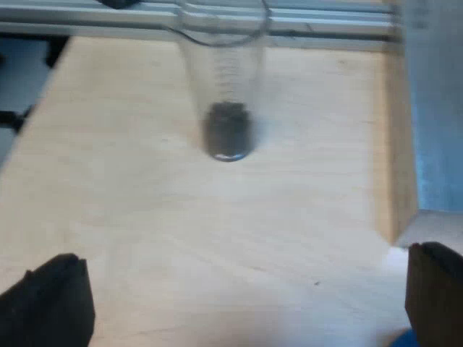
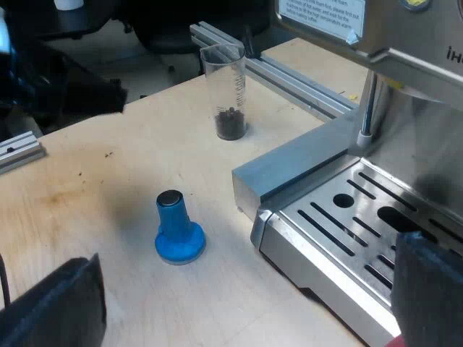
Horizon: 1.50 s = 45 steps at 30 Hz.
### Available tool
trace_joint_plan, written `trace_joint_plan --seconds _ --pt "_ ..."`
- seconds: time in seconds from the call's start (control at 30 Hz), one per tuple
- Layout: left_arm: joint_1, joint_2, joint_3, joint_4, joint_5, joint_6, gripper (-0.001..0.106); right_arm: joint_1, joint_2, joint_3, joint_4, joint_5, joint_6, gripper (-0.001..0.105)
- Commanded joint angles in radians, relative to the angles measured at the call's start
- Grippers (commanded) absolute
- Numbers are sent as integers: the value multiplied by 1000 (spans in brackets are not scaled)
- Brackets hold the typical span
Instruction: Pour the beans into the coffee machine
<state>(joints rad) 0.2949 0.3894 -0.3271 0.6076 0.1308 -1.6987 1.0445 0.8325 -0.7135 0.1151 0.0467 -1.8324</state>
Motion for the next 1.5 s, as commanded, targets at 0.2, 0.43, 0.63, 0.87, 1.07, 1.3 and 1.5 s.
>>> trace_joint_plan --seconds 0.2,0.43,0.63,0.87,1.07,1.3,1.5 --pt "0 109 81 -211 45 -2 88 1 -1 -1 -7 1 -2 81" --pt "0 239 109 -381 0 0 88 1 -1 -1 -7 1 -2 81" --pt "0 376 114 -515 -3 0 88 1 -1 -1 -7 1 -2 81" --pt "0 445 114 -663 -8 8 88 1 -1 -1 -7 1 -2 81" --pt "0 507 135 -796 -8 51 88 1 -1 -1 -7 1 -2 81" --pt "0 603 137 -958 -8 51 88 1 -1 -1 -7 1 -2 81" --pt "0 663 137 -1007 3 51 88 1 -1 -1 -7 1 -2 81"
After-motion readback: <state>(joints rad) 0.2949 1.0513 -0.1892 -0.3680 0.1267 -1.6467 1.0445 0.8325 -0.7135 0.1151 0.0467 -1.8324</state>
